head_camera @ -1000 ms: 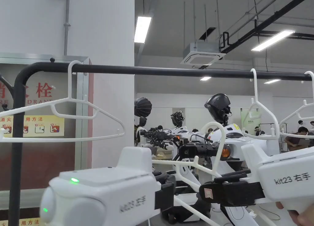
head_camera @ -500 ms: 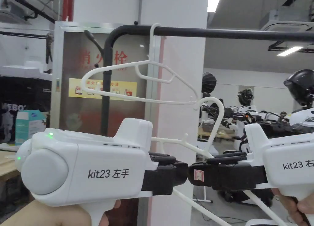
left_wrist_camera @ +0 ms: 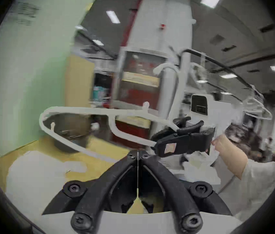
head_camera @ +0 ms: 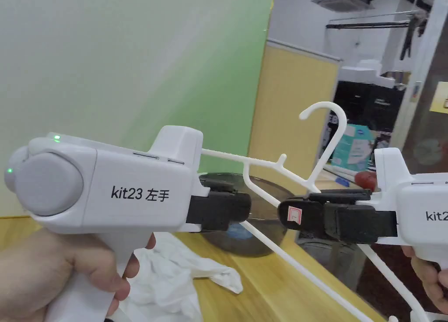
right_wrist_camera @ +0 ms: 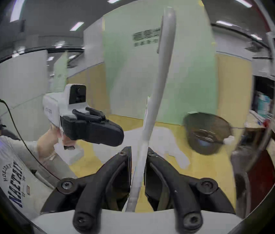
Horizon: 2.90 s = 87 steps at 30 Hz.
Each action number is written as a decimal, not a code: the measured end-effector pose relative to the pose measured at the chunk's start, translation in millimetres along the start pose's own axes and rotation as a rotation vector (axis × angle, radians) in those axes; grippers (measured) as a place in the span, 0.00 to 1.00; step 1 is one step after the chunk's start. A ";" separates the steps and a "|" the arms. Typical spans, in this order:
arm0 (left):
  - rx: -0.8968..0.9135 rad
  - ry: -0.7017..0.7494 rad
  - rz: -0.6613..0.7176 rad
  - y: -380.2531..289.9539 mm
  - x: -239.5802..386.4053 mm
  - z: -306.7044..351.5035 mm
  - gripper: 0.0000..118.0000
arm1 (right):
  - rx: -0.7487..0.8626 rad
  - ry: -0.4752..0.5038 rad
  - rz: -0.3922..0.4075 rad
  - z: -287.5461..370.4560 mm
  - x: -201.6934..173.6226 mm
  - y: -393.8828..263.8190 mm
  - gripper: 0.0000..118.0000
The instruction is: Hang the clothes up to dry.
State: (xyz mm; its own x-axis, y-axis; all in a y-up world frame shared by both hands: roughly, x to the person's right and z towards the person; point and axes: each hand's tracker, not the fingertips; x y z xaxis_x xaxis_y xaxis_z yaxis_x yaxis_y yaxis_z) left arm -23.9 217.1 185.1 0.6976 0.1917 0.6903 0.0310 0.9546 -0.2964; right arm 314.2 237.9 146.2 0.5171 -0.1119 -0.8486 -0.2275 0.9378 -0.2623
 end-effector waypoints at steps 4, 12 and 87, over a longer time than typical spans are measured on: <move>0.019 0.197 0.069 -14.3 -23.3 53.7 0.00 | -0.009 0.163 0.043 -75.3 5.4 13.0 0.10; 0.092 0.497 0.134 -20.0 -21.4 103.9 0.00 | 0.025 0.109 -0.029 -144.4 -18.8 33.5 0.10; -0.341 0.958 0.402 -247.1 -80.6 -2.2 0.03 | -0.085 -0.272 0.614 -145.3 -65.6 -141.0 0.11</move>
State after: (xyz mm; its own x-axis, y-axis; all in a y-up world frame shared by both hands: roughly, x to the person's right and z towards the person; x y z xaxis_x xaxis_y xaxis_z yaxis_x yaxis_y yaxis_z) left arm -86.2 -34.8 201.3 0.9642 0.0770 -0.2537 -0.2297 0.7206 -0.6542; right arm 192.5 65.2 172.1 0.4601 0.5298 -0.7125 -0.6047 0.7746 0.1855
